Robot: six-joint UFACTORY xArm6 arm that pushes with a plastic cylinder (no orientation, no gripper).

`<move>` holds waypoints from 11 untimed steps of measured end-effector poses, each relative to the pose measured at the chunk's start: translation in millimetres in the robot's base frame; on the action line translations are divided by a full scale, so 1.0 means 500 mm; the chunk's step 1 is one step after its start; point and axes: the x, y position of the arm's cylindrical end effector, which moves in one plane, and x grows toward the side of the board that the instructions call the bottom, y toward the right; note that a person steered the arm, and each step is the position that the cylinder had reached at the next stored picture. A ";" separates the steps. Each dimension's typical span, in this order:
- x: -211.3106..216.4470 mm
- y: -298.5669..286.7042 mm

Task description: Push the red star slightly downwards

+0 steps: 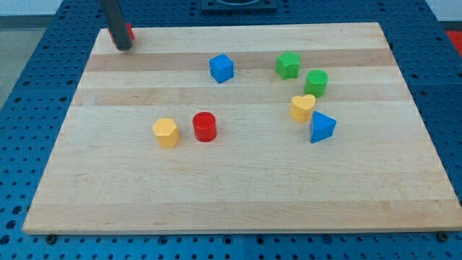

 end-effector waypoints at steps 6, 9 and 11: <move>-0.091 0.142; -0.110 0.144; -0.011 0.094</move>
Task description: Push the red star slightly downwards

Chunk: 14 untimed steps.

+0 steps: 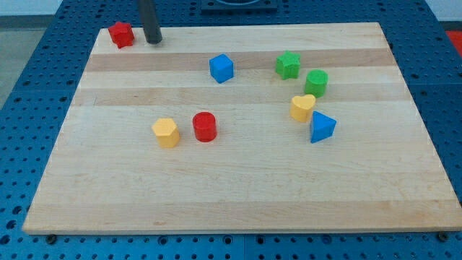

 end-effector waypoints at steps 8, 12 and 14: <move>-0.101 -0.179; -0.099 -0.144; -0.072 -0.138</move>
